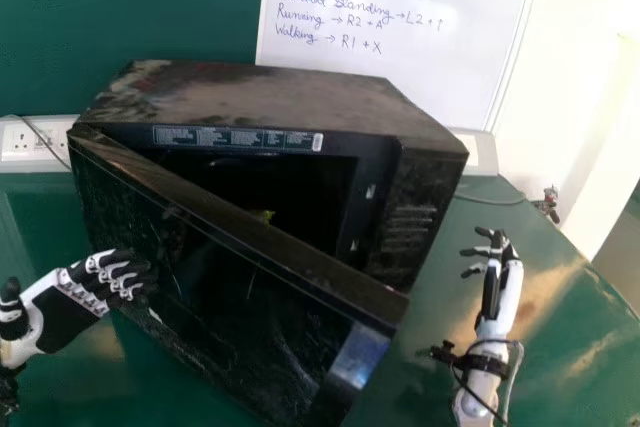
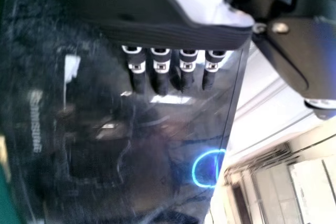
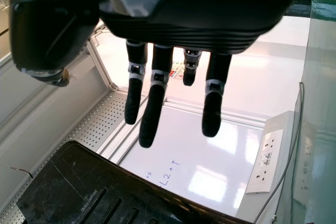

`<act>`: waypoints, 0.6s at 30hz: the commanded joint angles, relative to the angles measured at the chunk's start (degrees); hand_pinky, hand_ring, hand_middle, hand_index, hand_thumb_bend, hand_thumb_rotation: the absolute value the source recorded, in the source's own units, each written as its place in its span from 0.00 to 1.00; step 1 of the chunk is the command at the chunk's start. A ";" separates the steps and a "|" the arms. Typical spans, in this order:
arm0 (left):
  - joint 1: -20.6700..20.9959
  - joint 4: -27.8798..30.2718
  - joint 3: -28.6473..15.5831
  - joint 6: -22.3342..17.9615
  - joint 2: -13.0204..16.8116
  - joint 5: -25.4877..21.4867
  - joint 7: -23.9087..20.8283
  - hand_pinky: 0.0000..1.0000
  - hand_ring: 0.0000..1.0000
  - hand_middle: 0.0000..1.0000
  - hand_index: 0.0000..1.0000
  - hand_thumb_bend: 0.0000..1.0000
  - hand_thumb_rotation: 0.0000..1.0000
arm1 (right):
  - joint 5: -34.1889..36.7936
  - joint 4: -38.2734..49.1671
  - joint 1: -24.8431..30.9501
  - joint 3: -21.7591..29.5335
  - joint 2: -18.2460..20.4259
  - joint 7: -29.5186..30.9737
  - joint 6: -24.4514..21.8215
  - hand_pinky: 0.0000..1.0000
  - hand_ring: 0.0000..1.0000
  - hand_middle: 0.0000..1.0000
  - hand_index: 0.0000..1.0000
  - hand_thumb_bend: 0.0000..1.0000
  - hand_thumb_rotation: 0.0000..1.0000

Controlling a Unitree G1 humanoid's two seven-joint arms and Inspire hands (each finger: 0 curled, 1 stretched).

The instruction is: Put biscuit inside oven

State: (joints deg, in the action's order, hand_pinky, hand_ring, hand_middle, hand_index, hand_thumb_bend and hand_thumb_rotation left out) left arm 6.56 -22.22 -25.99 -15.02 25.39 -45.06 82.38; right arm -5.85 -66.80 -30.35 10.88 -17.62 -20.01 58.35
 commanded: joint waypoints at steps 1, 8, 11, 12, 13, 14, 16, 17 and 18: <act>0.49 -0.45 -0.41 -4.36 -2.10 2.15 -1.47 0.10 0.38 0.54 0.62 0.00 0.00 | -0.35 -2.09 3.77 -0.62 3.76 -0.66 -0.17 0.23 0.28 0.37 0.61 0.74 1.00; 1.05 -0.16 0.88 -7.63 -1.93 5.93 -4.55 0.03 0.28 0.55 0.79 0.00 0.00 | 0.46 -2.02 3.71 -0.28 4.02 0.48 -0.17 0.23 0.29 0.37 0.61 0.72 1.00; 0.69 1.04 1.39 -7.31 -2.12 6.72 -6.10 0.03 0.26 0.61 0.78 0.00 0.00 | 1.31 -2.10 3.67 0.13 4.26 1.46 -0.22 0.24 0.29 0.37 0.62 0.71 1.00; 0.56 1.24 1.50 -7.16 -2.16 6.80 -6.47 0.03 0.27 0.64 0.78 0.00 0.00 | 1.60 -2.09 3.68 0.27 4.35 1.80 -0.25 0.24 0.29 0.38 0.62 0.72 1.00; 0.38 1.54 1.62 -6.87 -2.19 6.82 -6.86 0.02 0.27 0.66 0.79 0.00 0.00 | 1.80 -2.05 3.70 0.35 4.40 2.11 -0.29 0.24 0.29 0.38 0.62 0.73 1.00; 0.42 1.52 1.71 -6.98 -2.19 6.88 -6.93 0.02 0.28 0.68 0.79 0.00 0.00 | 1.82 -2.00 3.72 0.35 4.39 2.24 -0.27 0.24 0.29 0.38 0.62 0.73 1.00; 0.06 2.21 2.14 -6.31 -2.06 7.24 -7.89 0.02 0.30 0.71 0.81 0.00 0.00 | 1.44 -1.91 3.76 0.23 4.28 1.97 -0.18 0.24 0.29 0.38 0.62 0.74 1.00; -0.22 2.82 2.38 -5.84 -2.05 7.39 -8.51 0.02 0.33 0.73 0.80 0.00 0.00 | 1.34 -1.91 3.77 0.22 4.25 1.90 -0.12 0.24 0.29 0.38 0.62 0.73 1.00; -0.47 3.44 2.63 -5.62 -2.13 7.51 -9.08 0.02 0.35 0.74 0.81 0.00 0.00 | 0.89 -1.93 3.79 0.05 4.12 1.35 -0.15 0.24 0.29 0.38 0.62 0.73 1.00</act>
State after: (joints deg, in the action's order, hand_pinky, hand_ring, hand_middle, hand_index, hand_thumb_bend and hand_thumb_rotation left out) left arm 6.86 -20.13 -24.00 -21.28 23.45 -38.25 74.17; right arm -4.97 -66.66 -30.35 11.34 -17.42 -18.04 58.35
